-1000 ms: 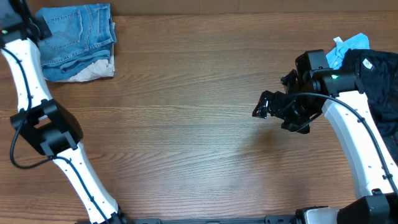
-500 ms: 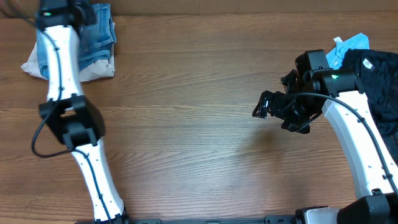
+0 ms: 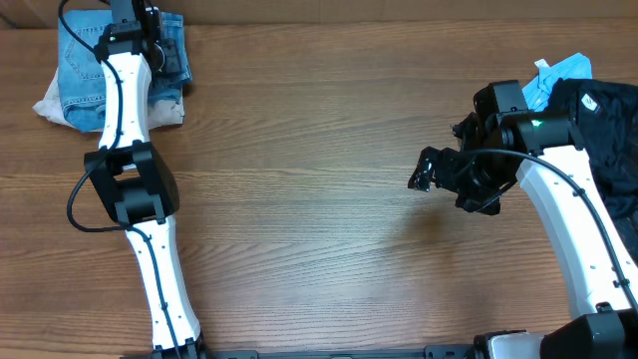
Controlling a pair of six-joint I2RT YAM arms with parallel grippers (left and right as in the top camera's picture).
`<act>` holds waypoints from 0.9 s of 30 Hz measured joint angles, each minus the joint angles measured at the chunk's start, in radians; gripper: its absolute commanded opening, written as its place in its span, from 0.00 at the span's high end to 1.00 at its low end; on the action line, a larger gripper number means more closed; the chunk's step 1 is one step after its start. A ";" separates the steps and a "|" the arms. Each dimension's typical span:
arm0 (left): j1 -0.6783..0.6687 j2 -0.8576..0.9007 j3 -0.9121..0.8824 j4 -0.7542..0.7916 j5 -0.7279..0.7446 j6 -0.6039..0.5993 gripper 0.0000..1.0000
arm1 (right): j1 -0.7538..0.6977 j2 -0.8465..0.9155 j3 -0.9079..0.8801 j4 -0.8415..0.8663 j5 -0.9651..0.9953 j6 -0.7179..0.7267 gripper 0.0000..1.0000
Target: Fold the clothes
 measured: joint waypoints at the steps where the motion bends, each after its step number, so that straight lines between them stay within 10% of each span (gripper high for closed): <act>1: 0.000 -0.005 0.000 0.003 -0.005 0.000 0.96 | 0.000 0.000 0.000 0.001 0.001 0.000 0.00; 27: 0.154 0.001 -0.005 0.297 -0.155 0.000 0.85 | 0.000 0.000 0.000 0.017 0.011 0.000 0.00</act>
